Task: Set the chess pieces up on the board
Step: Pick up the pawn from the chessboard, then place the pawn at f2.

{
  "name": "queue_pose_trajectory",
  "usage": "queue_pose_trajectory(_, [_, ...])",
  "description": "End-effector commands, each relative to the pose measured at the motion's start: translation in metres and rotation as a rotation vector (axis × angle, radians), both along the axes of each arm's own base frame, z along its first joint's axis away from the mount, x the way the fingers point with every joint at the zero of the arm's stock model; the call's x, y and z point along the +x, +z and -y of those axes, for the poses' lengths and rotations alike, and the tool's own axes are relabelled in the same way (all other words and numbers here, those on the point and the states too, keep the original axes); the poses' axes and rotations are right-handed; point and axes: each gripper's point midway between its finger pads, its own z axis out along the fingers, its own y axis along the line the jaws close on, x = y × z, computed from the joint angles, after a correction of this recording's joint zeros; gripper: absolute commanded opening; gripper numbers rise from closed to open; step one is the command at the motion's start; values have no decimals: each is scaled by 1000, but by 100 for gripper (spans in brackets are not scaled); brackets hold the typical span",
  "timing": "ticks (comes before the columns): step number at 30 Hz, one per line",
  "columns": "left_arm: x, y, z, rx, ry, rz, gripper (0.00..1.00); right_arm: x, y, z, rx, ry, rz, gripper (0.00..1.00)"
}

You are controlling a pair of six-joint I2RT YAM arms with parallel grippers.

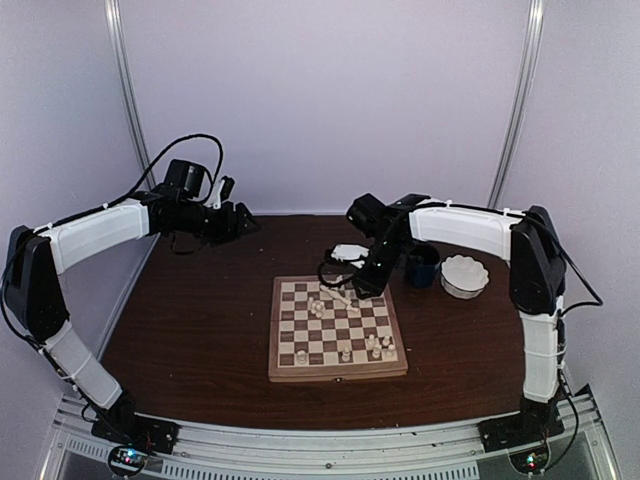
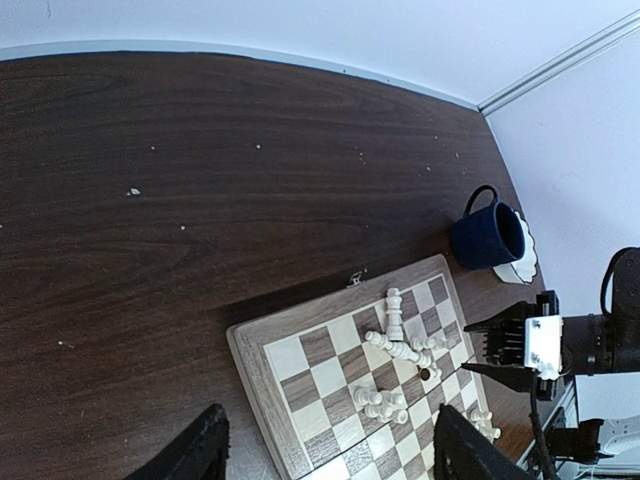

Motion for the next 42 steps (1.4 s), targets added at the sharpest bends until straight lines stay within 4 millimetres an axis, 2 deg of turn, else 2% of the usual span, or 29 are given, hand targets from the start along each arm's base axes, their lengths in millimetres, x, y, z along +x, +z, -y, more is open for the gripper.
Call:
queue_pose_trajectory(1, [9, 17, 3, -27, -6, 45, 70, 10, -6, 7, -27, -44, -12, 41])
queue_pose_trajectory(9, [9, 16, 3, -27, -8, 42, 70, 5, -19, 7, -34, -43, -70, 34])
queue_pose_trajectory(16, [9, 15, 4, -28, -9, 38, 70, 4, -20, 5, -19, -44, -86, 16])
queue_pose_trajectory(21, [9, 15, 4, -32, -11, 38, 70, 1, -11, 9, -21, -38, -65, 10])
queue_pose_trajectory(25, [9, 15, 4, -32, -11, 37, 70, -4, 13, 15, -1, -30, -17, 10])
queue_pose_trajectory(28, [9, 14, 5, -36, -13, 31, 70, -18, 28, 15, 13, 15, 32, 10])
queue_pose_trajectory(31, [8, 13, 5, -38, -12, 26, 70, -45, 32, 11, 5, 94, 48, 10])
queue_pose_trajectory(37, [9, 10, 5, -36, -11, 20, 70, -94, 18, -1, -36, 251, 37, 11])
queue_pose_trajectory(42, [9, 9, 6, -37, -11, 16, 70, -111, 7, -9, -64, 310, 16, 11])
